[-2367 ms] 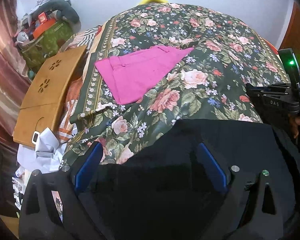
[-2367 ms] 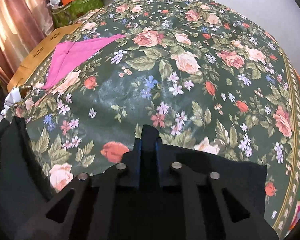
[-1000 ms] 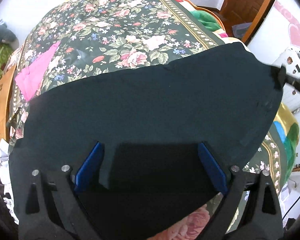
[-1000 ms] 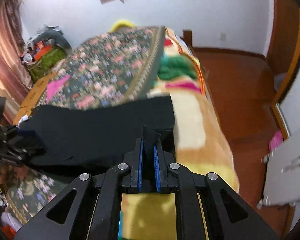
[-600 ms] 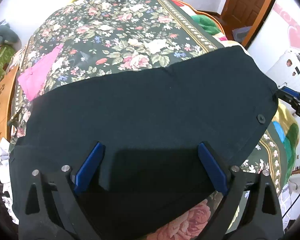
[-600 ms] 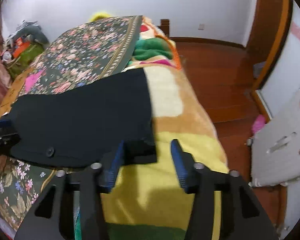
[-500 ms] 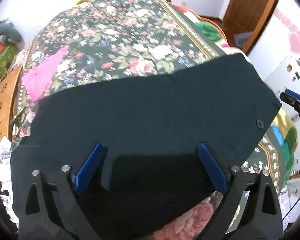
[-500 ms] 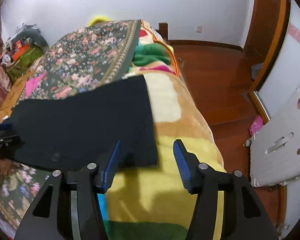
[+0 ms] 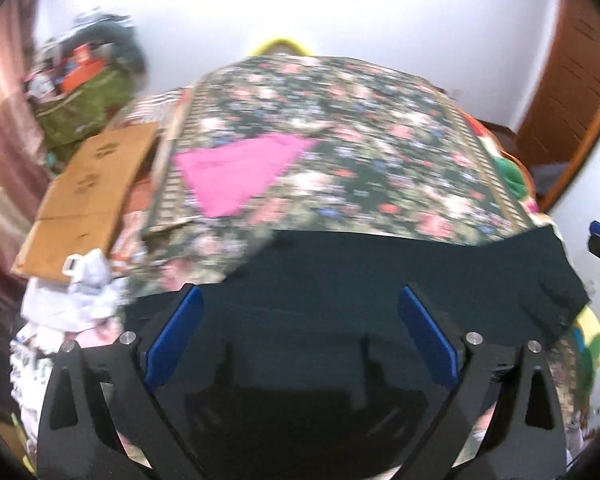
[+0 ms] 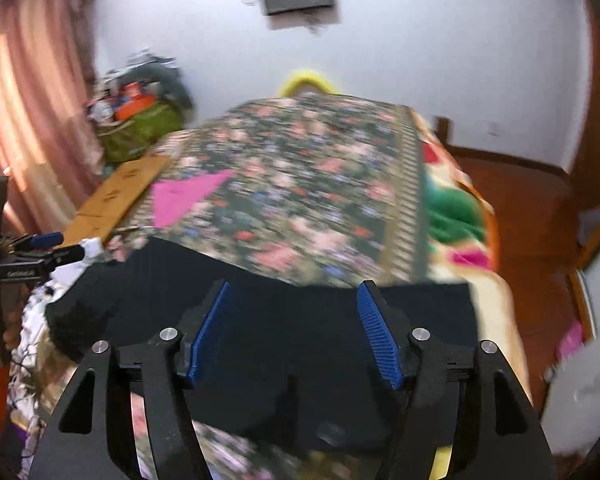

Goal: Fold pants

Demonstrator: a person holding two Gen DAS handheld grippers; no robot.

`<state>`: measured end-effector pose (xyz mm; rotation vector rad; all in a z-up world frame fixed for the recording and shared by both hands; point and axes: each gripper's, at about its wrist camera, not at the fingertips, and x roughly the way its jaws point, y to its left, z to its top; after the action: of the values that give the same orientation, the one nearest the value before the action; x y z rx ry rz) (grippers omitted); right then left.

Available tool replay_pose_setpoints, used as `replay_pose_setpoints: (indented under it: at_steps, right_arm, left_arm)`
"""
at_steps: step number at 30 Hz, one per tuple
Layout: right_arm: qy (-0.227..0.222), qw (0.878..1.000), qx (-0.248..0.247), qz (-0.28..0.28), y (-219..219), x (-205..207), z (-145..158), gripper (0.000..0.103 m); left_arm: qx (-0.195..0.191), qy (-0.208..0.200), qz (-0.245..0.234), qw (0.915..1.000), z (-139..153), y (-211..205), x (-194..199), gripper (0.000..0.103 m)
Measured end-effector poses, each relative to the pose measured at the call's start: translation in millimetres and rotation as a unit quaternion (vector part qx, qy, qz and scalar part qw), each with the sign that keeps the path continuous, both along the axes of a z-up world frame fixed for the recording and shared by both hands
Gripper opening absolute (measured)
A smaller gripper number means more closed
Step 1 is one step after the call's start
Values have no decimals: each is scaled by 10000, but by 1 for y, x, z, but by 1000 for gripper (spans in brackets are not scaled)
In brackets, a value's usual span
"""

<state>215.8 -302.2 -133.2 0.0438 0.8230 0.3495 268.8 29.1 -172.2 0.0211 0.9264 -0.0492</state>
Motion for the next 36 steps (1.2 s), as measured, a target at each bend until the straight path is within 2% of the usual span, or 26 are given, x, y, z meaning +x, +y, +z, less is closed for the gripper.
replay_pose_setpoints:
  at_steps: [3,7,11,15,20,24,26,28,30,32,33,35,36]
  right_arm:
    - [51,9991,18,413,38,15,-4,62]
    - [229,9949,34,980,87,36,-13,62]
    - [346,9876,-186,1520,136,50,-23,62]
    - [449,9772,-433,2028,179,64,-38,62]
    - [738,9657,-609,2415,223,91,-67,62]
    - [1002,9592,-728,2541,248,113,-90,62]
    - [1124,9580,-712,2541,257,126,-101,62]
    - [1317,9553,-655,2565,266,140,-113,62]
    - [1506,9526,-555,2584,272,150,-122,56]
    - [1774,9464,-583,2634,280,156,-133,38]
    - [1757,9469,-622,2619,282,156,-134,34]
    - [1693,9470,-624,2657,283,156,-137,17]
    - [1653,9483,-554,2653,282,156,-137,15]
  left_arm:
    - [125,68,390,9991,-5,45,1,99]
    - [99,297,768,9966,-20,98,5,99]
    - [200,769,1202,9896,-53,152,11,99]
    - [129,1214,1382,9829,-85,190,13,99]
    - [-227,1624,1360,9771,-119,206,18,99]
    - [-606,1809,1081,9757,-136,200,26,99]
    - [-804,1884,939,9743,-144,196,30,95]
    - [-915,2022,1019,9697,-151,193,33,90]
    - [-1171,2068,898,9672,-155,186,34,84]
    - [-1170,2048,876,9678,-154,182,34,77]
    - [-1256,2010,842,9678,-153,181,33,73]
    - [-1356,1982,844,9671,-151,181,32,55]
    - [-1278,1928,881,9689,-150,181,31,50]
